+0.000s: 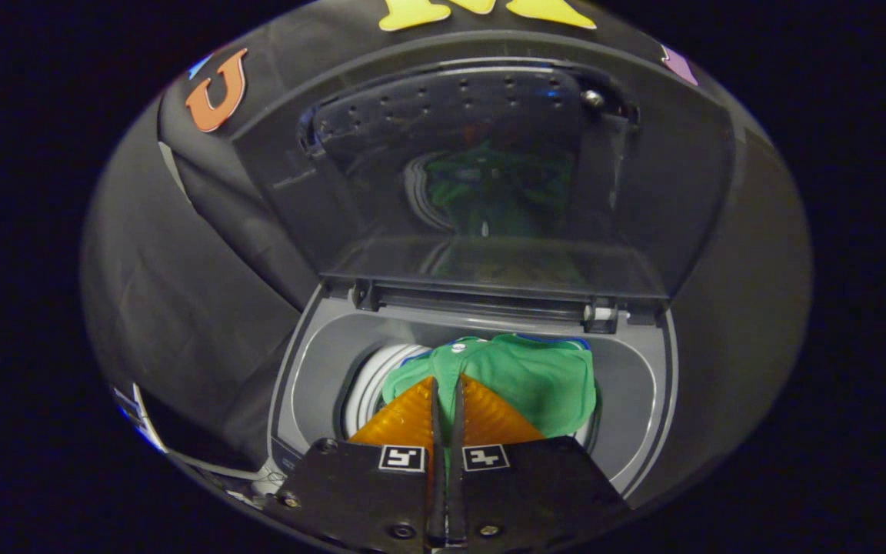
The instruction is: Put the clothes into the washing machine and then close the washing machine lid.
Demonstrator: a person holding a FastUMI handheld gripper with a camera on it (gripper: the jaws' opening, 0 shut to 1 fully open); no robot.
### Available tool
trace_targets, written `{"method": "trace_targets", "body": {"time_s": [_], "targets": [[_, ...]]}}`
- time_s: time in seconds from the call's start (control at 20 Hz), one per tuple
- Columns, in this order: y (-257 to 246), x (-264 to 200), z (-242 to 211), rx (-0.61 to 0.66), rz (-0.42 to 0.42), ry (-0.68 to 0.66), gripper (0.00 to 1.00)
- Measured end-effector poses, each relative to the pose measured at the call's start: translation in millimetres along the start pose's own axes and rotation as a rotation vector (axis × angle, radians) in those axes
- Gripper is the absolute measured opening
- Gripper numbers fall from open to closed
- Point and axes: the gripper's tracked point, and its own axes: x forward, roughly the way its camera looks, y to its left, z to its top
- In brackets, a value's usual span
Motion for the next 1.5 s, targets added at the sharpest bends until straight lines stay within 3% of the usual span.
{"method": "trace_targets", "body": {"time_s": [0.9,1.3,1.35,1.5], "targets": [[2.1,32.2,-30.7,0.054,-0.057,0.143,0.05],[-0.1,34.6,-27.6,0.039,-0.069,0.134,0.05],[4.1,35.1,-29.4,0.038,-0.041,0.142,0.07],[-0.5,36.5,-34.1,-0.031,-0.043,0.194,0.63]]}}
